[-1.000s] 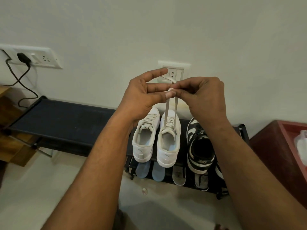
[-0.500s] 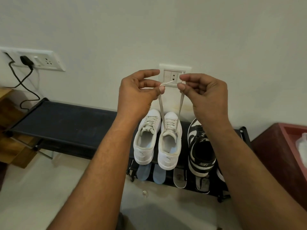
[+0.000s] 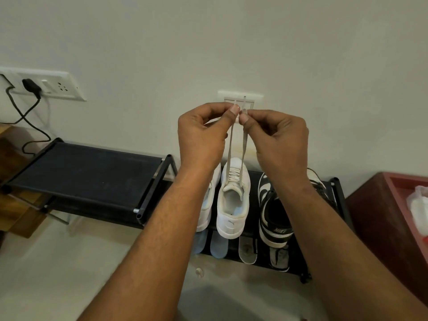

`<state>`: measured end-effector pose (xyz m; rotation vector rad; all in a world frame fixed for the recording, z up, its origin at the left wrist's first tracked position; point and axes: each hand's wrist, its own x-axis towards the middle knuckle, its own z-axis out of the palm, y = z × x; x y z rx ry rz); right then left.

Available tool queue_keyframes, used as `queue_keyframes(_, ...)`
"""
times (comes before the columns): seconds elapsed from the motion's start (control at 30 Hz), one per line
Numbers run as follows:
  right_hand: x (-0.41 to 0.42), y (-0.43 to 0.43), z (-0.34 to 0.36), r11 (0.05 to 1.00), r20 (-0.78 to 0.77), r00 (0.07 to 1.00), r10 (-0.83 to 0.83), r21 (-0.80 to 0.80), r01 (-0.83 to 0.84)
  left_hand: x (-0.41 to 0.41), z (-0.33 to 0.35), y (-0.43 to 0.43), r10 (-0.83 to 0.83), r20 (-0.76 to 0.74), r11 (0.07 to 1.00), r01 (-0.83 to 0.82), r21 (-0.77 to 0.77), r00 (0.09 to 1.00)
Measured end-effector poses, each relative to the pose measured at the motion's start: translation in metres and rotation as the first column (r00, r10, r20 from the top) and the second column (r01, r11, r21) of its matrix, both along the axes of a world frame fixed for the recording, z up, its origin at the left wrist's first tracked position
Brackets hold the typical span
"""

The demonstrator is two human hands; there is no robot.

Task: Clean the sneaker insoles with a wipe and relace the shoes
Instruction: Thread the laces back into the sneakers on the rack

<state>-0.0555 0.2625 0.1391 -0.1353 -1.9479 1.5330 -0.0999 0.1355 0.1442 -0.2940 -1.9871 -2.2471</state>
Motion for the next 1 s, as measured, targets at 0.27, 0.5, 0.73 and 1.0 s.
queue_keyframes(0.27, -0.005, 0.002, -0.005, 0.998, 0.004, 0.999, 0.052, -0.030, -0.052, 0.003, 0.001, 0.004, -0.039, 0.028, 0.998, 0.037, 0.042, 0.999)
queue_keyframes(0.5, -0.009, 0.005, -0.008, 0.995, 0.031, 0.995, 0.096, -0.010, -0.095, 0.003, 0.003, -0.001, -0.105, 0.064, 0.994, 0.105, -0.003, 0.992)
queue_keyframes(0.73, -0.007, 0.003, -0.004, 0.992, 0.087, 0.990, 0.109, 0.061, -0.115, -0.005, 0.008, -0.016, -0.179, 0.072, 0.977, 0.186, -0.108, 0.981)
queue_keyframes(1.0, -0.014, -0.002, -0.030, 0.942, 0.119, 0.935, 0.333, -0.086, -0.325, -0.003, 0.008, -0.011, -0.126, 0.071, 0.992, 0.127, -0.015, 0.990)
